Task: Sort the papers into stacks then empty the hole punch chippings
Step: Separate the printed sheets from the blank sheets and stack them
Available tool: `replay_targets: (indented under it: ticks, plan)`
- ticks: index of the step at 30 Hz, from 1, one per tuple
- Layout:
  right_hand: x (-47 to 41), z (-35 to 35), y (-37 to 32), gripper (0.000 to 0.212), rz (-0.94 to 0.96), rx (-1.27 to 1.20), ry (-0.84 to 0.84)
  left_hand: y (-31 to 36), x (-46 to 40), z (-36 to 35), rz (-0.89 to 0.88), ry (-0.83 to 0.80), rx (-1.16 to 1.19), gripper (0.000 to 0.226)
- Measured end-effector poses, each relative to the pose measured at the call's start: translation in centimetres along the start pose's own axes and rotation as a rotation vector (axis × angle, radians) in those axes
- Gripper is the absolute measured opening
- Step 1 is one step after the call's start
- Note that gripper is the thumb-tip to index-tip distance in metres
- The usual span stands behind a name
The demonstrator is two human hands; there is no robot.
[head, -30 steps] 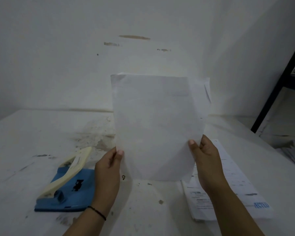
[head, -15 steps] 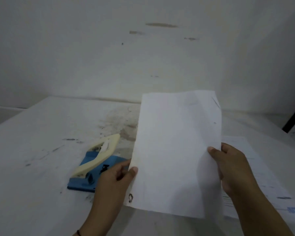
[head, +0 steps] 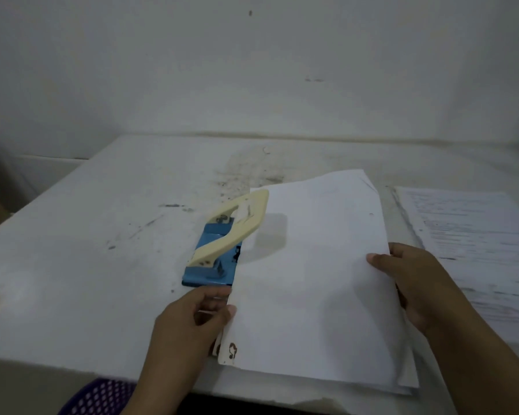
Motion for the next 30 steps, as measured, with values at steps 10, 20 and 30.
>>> replay_targets:
  ticks: [10, 20, 30]
  plan:
    - [0.6, -3.0, 0.1, 0.008, 0.026, 0.014, 0.006, -0.6, -0.2, 2.8, -0.055, 0.011, -0.157, 0.025]
    - [0.8, -4.3, -0.1, 0.011, 0.017, 0.031, 0.023, -1.2, -1.1, 3.9, -0.068, -0.005, -0.181, 0.022]
    - [1.0, -4.3, -0.3, 0.011, 0.010, 0.031, 0.032, -1.6, -1.4, 4.0, -0.007, -0.005, -0.175, 0.013]
Point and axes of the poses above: each hand's wrist, its own x-axis away from the middle knuckle, its own z-axis out of the back of the hand, y = z × x, the point moved 5 cm from there along -x, towards the middle knuckle, and after that the axes turned 13 degrees about -z, right-handed, at the moved point
